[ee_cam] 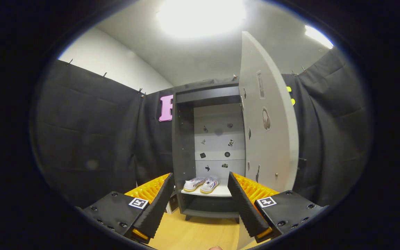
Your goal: Open the shoe cabinet door, grab the shoes and put them into the shoe cabinet, then close the shoe cabinet door.
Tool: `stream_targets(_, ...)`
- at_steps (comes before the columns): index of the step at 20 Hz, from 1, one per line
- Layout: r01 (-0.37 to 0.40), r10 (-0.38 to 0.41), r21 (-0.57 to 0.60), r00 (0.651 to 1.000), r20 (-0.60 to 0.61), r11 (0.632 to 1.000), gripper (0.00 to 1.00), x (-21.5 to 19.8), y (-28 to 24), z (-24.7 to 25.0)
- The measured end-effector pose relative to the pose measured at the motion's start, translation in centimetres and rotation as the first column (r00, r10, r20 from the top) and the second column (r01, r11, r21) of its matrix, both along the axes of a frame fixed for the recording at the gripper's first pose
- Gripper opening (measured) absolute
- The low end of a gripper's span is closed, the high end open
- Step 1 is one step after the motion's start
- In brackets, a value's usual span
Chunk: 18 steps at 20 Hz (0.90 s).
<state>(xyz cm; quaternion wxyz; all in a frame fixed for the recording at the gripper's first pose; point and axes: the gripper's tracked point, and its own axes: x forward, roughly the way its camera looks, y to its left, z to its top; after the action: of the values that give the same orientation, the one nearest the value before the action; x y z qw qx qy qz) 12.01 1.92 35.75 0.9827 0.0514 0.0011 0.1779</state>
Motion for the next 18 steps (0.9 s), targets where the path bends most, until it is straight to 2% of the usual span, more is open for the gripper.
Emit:
stream_targets(4, -0.017, 0.017, -0.036, 1.0, 0.005, 0.999, 0.98, -2.2, -4.6, 0.5)
stream_targets(8, -0.011, 0.012, -0.075, 1.0, 0.004, 0.997, 0.98, -2.7, -9.3, 0.4)
stream_targets(14, 0.02, -0.021, -0.087, 1.0, -0.016, 0.996, 0.98, -0.6, -15.4, -1.1)
stream_targets(18, 0.041, -0.044, -0.047, 0.997, -0.066, 0.998, 0.98, 3.5, -17.6, -3.8)
